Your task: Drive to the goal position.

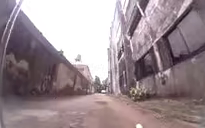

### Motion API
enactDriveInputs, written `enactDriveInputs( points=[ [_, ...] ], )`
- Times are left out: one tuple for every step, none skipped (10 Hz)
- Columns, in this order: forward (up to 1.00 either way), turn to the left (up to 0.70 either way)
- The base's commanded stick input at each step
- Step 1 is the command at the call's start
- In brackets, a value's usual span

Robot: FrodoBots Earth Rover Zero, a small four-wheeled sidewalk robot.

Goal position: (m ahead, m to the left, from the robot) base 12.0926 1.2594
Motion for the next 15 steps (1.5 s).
enactDriveInputs(
  points=[
    [0.78, 0.03],
    [0.78, 0.03],
    [0.78, 0.03],
    [0.78, 0.03],
    [0.78, 0.03],
    [0.78, 0.03],
    [0.78, 0.03],
    [0.78, 0.03],
    [0.78, 0.03],
    [0.78, 0.03],
    [0.78, 0.03],
    [0.78, 0.03],
    [0.78, 0.03],
    [0.78, 0.03],
    [0.78, 0.03]
  ],
)
